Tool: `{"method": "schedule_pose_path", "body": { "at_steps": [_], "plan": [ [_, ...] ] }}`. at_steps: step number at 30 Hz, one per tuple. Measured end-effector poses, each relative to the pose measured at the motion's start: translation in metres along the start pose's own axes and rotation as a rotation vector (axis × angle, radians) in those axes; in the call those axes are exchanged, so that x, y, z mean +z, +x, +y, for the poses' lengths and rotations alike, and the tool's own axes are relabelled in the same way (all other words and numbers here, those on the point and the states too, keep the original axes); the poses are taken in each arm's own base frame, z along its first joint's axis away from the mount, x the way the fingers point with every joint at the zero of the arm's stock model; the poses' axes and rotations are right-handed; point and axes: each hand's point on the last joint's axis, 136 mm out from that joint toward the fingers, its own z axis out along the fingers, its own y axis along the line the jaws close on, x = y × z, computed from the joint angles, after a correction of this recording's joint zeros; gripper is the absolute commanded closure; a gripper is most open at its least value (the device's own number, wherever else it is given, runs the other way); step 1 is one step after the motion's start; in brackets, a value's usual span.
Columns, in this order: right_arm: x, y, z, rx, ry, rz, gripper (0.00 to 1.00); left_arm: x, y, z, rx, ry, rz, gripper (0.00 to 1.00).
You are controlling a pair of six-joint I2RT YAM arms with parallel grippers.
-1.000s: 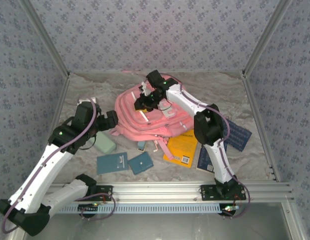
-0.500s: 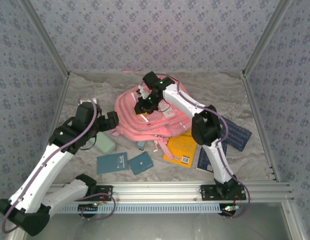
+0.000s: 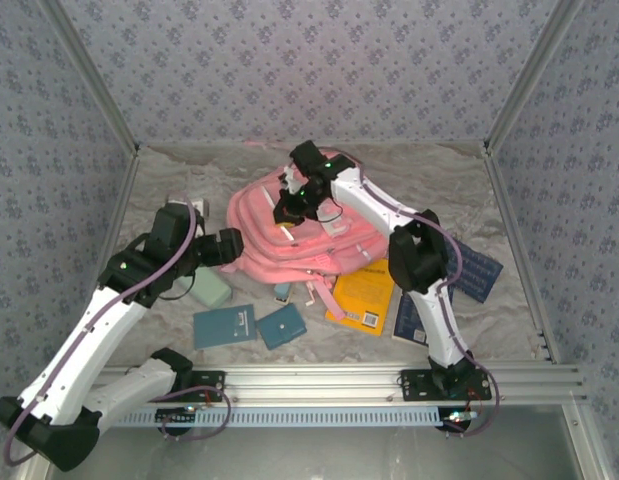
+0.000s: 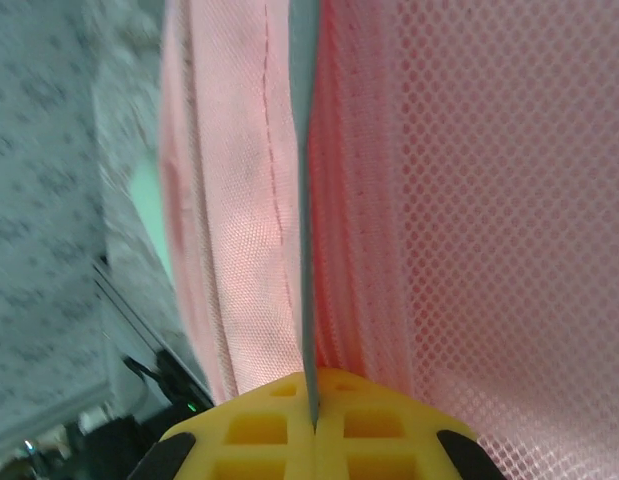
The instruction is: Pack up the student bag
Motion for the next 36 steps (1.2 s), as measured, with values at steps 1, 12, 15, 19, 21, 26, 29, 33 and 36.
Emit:
{"method": "schedule_pose_path", "body": {
  "at_steps": [1,12,15,19,21,26,29,33,36],
  "plan": [
    [-0.008,-0.008,0.004,0.031,-0.007,-0.04,1.0,0.004,0.003,-0.003,0.009,0.007,0.02,0.19],
    [-0.05,-0.059,-0.002,0.326,-0.034,-0.257,1.0,0.05,0.049,-0.046,0.163,0.062,0.185,0.4],
    [-0.057,-0.066,-0.005,0.383,-0.044,-0.28,1.0,0.058,0.052,-0.052,0.191,0.08,0.167,0.41],
    [-0.069,-0.076,-0.004,0.436,-0.063,-0.312,1.0,0.068,0.047,-0.064,0.235,0.106,0.138,0.41],
    [-0.075,-0.081,-0.003,0.456,-0.074,-0.326,1.0,0.077,0.049,-0.07,0.255,0.111,0.148,0.41],
    [-0.084,-0.086,-0.006,0.494,-0.094,-0.337,1.0,0.108,0.056,-0.079,0.279,0.102,0.19,0.44],
    [-0.086,-0.087,-0.007,0.509,-0.102,-0.335,1.0,0.123,0.059,-0.081,0.286,0.084,0.209,0.45],
    [-0.091,-0.088,-0.005,0.515,-0.116,-0.336,1.0,0.139,0.059,-0.085,0.289,0.068,0.22,0.5],
    [-0.097,-0.088,-0.004,0.519,-0.128,-0.343,1.0,0.149,0.058,-0.088,0.285,0.064,0.224,0.52]
  ]
}}
